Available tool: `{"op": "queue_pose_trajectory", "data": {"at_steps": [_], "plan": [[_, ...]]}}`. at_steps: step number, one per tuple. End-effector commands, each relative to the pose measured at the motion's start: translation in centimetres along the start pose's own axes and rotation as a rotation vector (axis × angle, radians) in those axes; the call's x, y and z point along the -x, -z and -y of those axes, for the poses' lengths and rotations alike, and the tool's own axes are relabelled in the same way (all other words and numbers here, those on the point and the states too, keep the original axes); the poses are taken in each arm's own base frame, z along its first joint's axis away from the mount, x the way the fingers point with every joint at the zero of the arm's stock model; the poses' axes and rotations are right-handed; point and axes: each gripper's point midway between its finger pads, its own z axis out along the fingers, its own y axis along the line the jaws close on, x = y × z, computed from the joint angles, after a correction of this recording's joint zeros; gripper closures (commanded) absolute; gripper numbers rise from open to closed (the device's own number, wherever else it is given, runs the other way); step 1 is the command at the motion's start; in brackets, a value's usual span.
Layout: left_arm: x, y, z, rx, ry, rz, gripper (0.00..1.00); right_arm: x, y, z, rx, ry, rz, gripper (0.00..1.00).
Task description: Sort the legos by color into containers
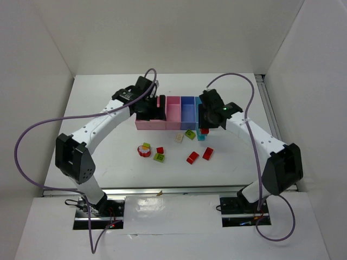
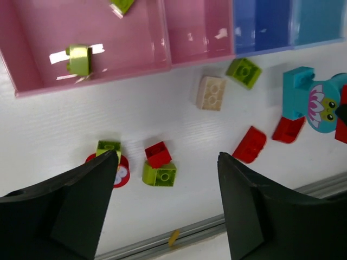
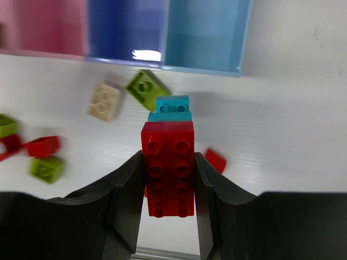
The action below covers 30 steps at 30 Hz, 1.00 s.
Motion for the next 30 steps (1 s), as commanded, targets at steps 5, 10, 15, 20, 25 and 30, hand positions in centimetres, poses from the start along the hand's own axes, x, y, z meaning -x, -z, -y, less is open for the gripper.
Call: {"op": "queue_pose_trajectory", "data": {"at_steps": [5,10,15,20,25,30], "plan": [[3.4,5.7,4.2,-0.632,-0.045,0.051,0.08,6.1,7.8,-5.0,0.453,-0.128,0.197,0.86],[3.3,8.1,5.2,-0.881,-0.107,0.084,0.09,8.9,10.8,-7.2,0.703,-0.131,0.279,0.86],[1.8,10.4,5.6,-1.137,-0.103,0.053,0.09,9.5,13.8,-9.7,0.928,-0.118,0.266,0.86],[1.6,11.0,5.8,-1.189,-0.142,0.044,0.11,10.1,15.0,-10.4,1.016,-0.123,0.289,0.86],[1.8,10.8,6.0,-1.242,-0.155,0.019,0.08,10.1,15.8,-11.3,1.106,-0.114,0.288,0.86],[1.9,10.3,6.7,-1.252,-0.16,-0.002,0.06,10.2,16.0,-11.5,1.132,-0.114,0.284,0.86]]}}
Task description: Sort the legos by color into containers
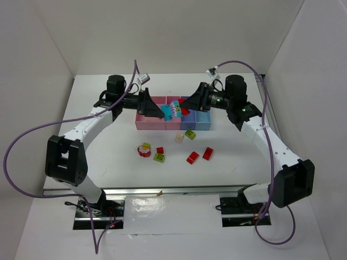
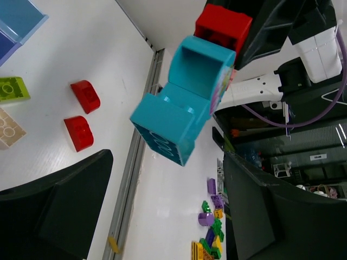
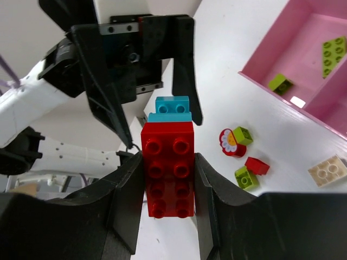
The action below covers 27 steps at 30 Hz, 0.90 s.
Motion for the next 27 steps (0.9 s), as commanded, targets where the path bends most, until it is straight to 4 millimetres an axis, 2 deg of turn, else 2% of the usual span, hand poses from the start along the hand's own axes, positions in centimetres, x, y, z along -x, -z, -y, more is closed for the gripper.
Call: {"op": "queue_pose_trajectory", "data": {"at_steps": [1,5,8,9,10,13,15,18,23,24,27], "plan": [[0.9,-0.4,1.6,-0.07,-0.089,-0.021,0.06,1.1,0.0,-1.6,0.088,0.04,0.027,0.86],[0.9,-0.9,1.1,-0.081,-0.095,-0.021,0.06,0.9,-0.2,-1.8,0.122,0.044,0.014,0.86],[0.8,-1.6,1.6,-0.107,-0.092,-0.035,0.06,0.8,-0.5,-1.5,0.117,0.025,0.008,0.86],[1.2,-1.6,2.0,-0.125,-0.139,-0.028,0.06,0.6,-0.7,-1.0,0.108,0.009,-0.003,0.86],[0.8,-1.9,2.2,-0.142,-0.101,-0.044,0.06,0.6,-0.7,-1.0,0.108,0.009,-0.003,0.86],[1.0,-2.4,2.6,-0.156,-0.115,-0.047,0.13,0.2,-1.1,-0.8,0.109,0.013,-0.015,0.86],[0.4,-3.3,2.7,-0.166,-0.11,-0.075,0.17,-0.2,-1.5,-0.4,0.09,0.006,-0.022,0.86],[0.1,-3.5,2.8,-0.171,-0.119,-0.082,0.24,-0.2,-1.6,-0.6,0.087,0.015,-0.023,0.86],[0.3,-3.6,2.8,-0.174,-0.104,-0.08,0.37,-0.7,-1.9,0.2,0.074,0.005,-0.039,0.86],[0.4,-3.6,2.9,-0.176,-0.105,-0.079,0.46,-0.5,-1.8,0.0,0.074,0.006,-0.038,0.86],[0.7,-3.7,2.9,-0.174,-0.114,-0.068,0.63,-1.0,-2.0,0.4,0.069,0.009,-0.059,0.86]]}}
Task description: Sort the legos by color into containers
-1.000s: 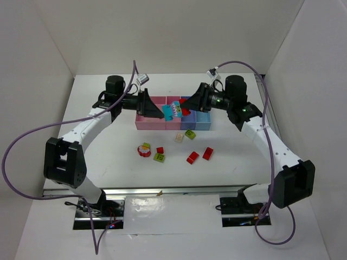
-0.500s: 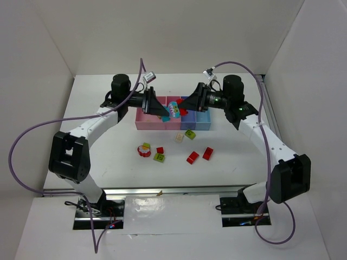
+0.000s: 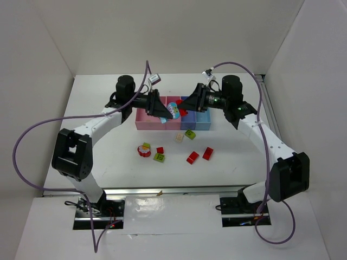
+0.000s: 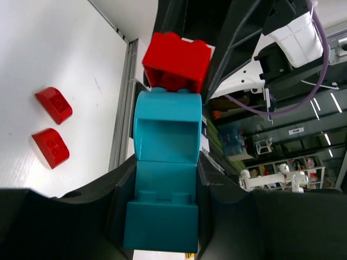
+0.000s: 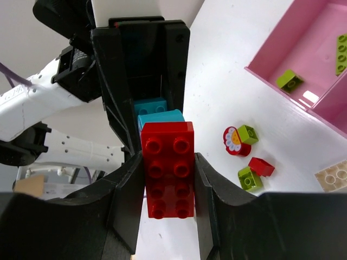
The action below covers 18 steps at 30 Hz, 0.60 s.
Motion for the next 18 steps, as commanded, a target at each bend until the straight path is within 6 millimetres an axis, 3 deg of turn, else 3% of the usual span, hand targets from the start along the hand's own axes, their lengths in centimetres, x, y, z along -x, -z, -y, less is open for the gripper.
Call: {"op": "queue_pose_trajectory", "data": {"at_steps": [1,4,11,12,13,14,15,16,18], "plan": [[0.9,-0.4,1.8,-0.042,-0.111,-0.005,0.75,-0.3,-0.5,0.1,0.005,0.019,-0.02,0.86],[1.5,0.3,1.3,-0.032,-0.113,0.014,1.0,-0.9,-0.4,0.5,-0.001,0.02,-0.027,0.86],[1.4,3.9,-0.5,0.006,-0.032,0.074,1.0,0.2,0.8,2.4,-0.091,-0.008,0.03,0.87],[1.3,4.4,-1.7,0.036,-0.047,0.094,1.0,0.4,0.9,2.9,-0.122,0.008,0.038,0.87],[1.1,5.2,-2.4,0.082,0.054,0.108,1.0,1.8,1.1,3.7,-0.203,0.023,0.088,0.87],[0.9,5.2,-3.0,0.119,0.082,0.112,1.0,1.3,1.4,5.3,-0.284,-0.015,0.071,0.87],[2.6,6.0,-4.1,0.222,-0.011,0.156,1.0,1.7,1.6,6.5,-0.355,-0.031,0.09,0.87],[1.6,6.3,-4.8,0.284,0.093,0.141,1.0,2.4,1.3,8.3,-0.479,-0.042,0.138,0.87],[2.0,6.7,-5.2,0.354,0.082,0.148,1.0,2.1,0.3,9.4,-0.565,-0.039,0.134,0.87]]}}
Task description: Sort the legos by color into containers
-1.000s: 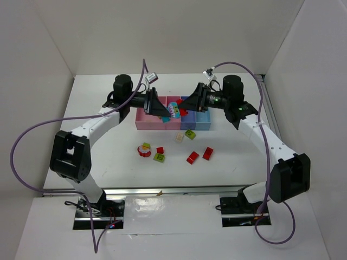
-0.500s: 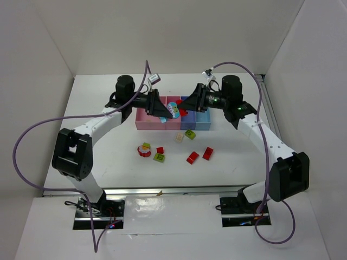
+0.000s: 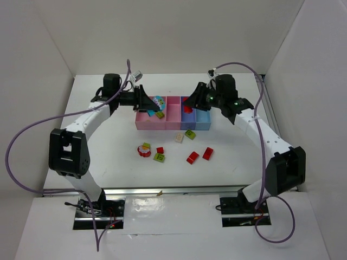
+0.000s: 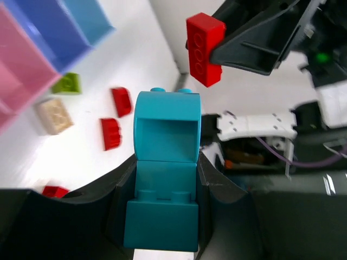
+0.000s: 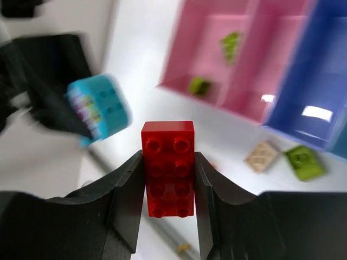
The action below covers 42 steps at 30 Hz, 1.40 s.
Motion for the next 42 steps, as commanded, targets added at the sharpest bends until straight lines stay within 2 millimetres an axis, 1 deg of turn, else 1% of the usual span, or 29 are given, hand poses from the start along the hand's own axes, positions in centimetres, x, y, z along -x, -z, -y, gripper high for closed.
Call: {"op": "queue_pose_trajectory", "data": {"at_steps": [1,2,3,5,9,10,11,12,14,16,18,19,21,22,23,24,25,26,27,29,32,34,35,36,37,38,40,41,42], "plan": [[1.2,1.2,-0.5,0.181,-0.079,0.03,1.0,2.8,-1.3,3.0,-0.32,0.036,0.132,0.86],[1.5,1.3,-0.8,0.212,-0.07,0.041,1.0,2.0,-2.7,4.0,-0.362,0.036,0.104,0.86],[1.7,1.9,-0.8,0.246,-0.054,0.056,1.0,1.7,-3.4,3.9,-0.372,0.046,0.098,0.86],[2.6,2.7,-1.5,0.331,-0.043,0.105,1.0,2.0,-5.2,4.6,-0.373,0.047,0.103,0.86],[2.6,3.5,-0.6,0.341,-0.086,0.119,1.0,2.4,-8.8,5.8,-0.385,0.062,0.088,0.86],[2.1,3.5,-1.0,0.347,-0.075,0.108,1.0,2.1,-9.4,5.8,-0.39,0.066,0.081,0.86],[1.9,3.4,-1.3,0.349,-0.066,0.104,1.0,2.7,-9.9,5.7,-0.38,0.079,0.092,0.86],[1.9,3.9,-1.3,0.354,-0.064,0.115,1.0,2.2,-11.4,6.9,-0.393,0.086,0.073,0.85],[1.6,4.1,-1.3,0.364,-0.058,0.116,1.0,2.6,-11.8,6.8,-0.39,0.098,0.076,0.83],[1.8,4.4,-1.5,0.369,-0.055,0.124,1.0,2.1,-13.2,8.0,-0.403,0.094,0.059,0.82],[1.8,4.4,-1.5,0.369,-0.064,0.122,1.0,2.3,-14.0,7.8,-0.379,0.103,0.053,0.8],[1.6,4.4,-1.6,0.372,-0.053,0.117,1.0,1.7,-14.5,8.6,-0.391,0.099,0.036,0.77],[1.5,4.3,-1.2,0.345,-0.07,0.097,1.0,2.3,-15.1,8.0,-0.37,0.102,0.043,0.68],[1.2,4.3,-1.2,0.348,-0.056,0.09,1.0,2.4,-15.3,8.1,-0.37,0.102,0.043,0.53],[1.5,4.3,-0.8,0.338,-0.074,0.089,1.0,2.3,-15.7,8.3,-0.372,0.101,0.039,0.46],[1.3,4.2,-1.2,0.342,-0.057,0.081,1.0,2.4,-15.6,8.2,-0.373,0.1,0.038,0.41],[1.5,4.3,-1.0,0.341,-0.075,0.083,1.0,2.4,-15.8,8.3,-0.377,0.108,0.031,0.3],[1.3,4.2,-1.4,0.344,-0.059,0.076,1.0,2.5,-15.8,8.3,-0.377,0.117,0.03,0.27],[1.7,4.2,-1.0,0.341,-0.071,0.081,1.0,3.1,-15.5,7.4,-0.357,0.121,0.043,0.25],[1.8,4.1,-1.0,0.329,-0.08,0.074,1.0,3.9,-14.7,7.1,-0.357,0.129,0.055,0.25],[1.4,3.9,-1.0,0.307,-0.063,0.057,1.0,5.0,-13.3,5.0,-0.287,0.166,0.069,0.31],[1.6,3.7,-0.1,0.26,-0.099,0.04,1.0,4.0,-12.5,4.1,-0.204,0.173,0.015,0.35],[1.2,3.2,0.0,0.237,-0.092,0.019,1.0,5.4,-11.2,3.1,-0.149,0.189,0.045,0.35],[1.2,3.1,0.8,0.2,-0.114,0.007,1.0,5.6,-10.4,2.3,-0.092,0.192,0.043,0.35],[0.8,2.8,1.2,0.177,-0.128,-0.009,1.0,4.0,-9.7,1.4,0.015,0.187,-0.016,0.35],[1.1,2.7,1.5,0.157,-0.137,-0.013,1.0,5.5,-7.9,-0.2,0.092,0.22,0.029,0.33],[0.7,2.2,2.3,0.092,-0.149,-0.039,1.0,4.5,-6.3,-2.6,0.233,0.254,-0.005,0.3],[0.5,1.8,2.8,0.064,-0.169,-0.05,1.0,4.3,-5.6,-3.6,0.276,0.277,-0.017,0.22],[0.5,1.4,3.3,0.043,-0.186,-0.058,1.0,3.8,-5.3,-4.2,0.316,0.289,-0.042,0.19]]}}
